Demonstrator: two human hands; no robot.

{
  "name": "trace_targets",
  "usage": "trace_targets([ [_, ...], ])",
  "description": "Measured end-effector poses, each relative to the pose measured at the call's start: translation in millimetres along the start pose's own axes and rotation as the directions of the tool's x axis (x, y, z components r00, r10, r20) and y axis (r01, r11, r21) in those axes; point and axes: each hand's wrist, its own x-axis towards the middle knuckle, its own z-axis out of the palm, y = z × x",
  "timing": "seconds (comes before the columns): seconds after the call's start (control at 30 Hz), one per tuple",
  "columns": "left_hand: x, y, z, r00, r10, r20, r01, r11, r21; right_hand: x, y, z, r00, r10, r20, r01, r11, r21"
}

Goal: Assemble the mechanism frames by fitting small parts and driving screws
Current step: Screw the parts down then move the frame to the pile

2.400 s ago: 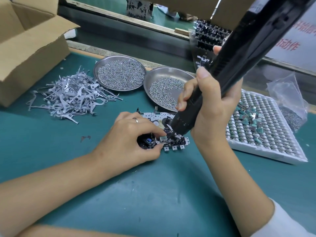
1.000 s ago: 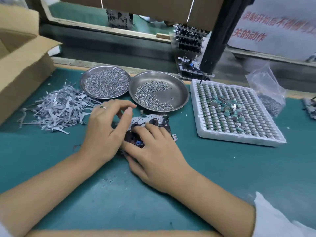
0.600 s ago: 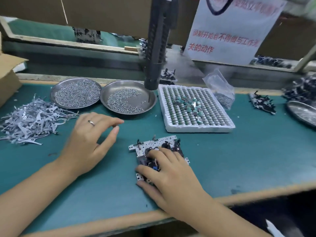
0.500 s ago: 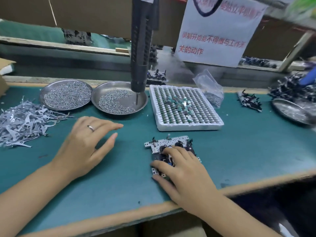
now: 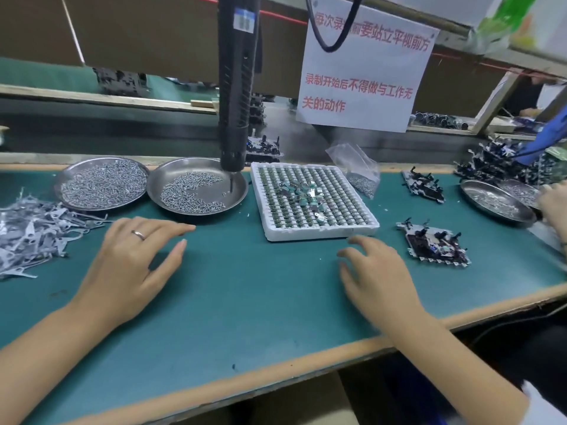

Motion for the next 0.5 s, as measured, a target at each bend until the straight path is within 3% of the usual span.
trace_targets([
  [0.13,1,-1,-1,1.000,-0.028,-0.007,0.028,1.000,0.009,17,-57,13,0.967,-0.232,-0.108,0.250,0.945,0.210],
  [0.27,2,-3,-1,0.997,-0.069,-0.017,0.070,0.997,0.022,48,-102,31,0.890,-0.405,-0.211,0.454,0.831,0.321],
  [0.5,20,-11,-6,0.967,-0.251,0.032,0.251,0.968,0.008,97,-135,64,0.812,-0.483,-0.326,0.578,0.742,0.340],
])
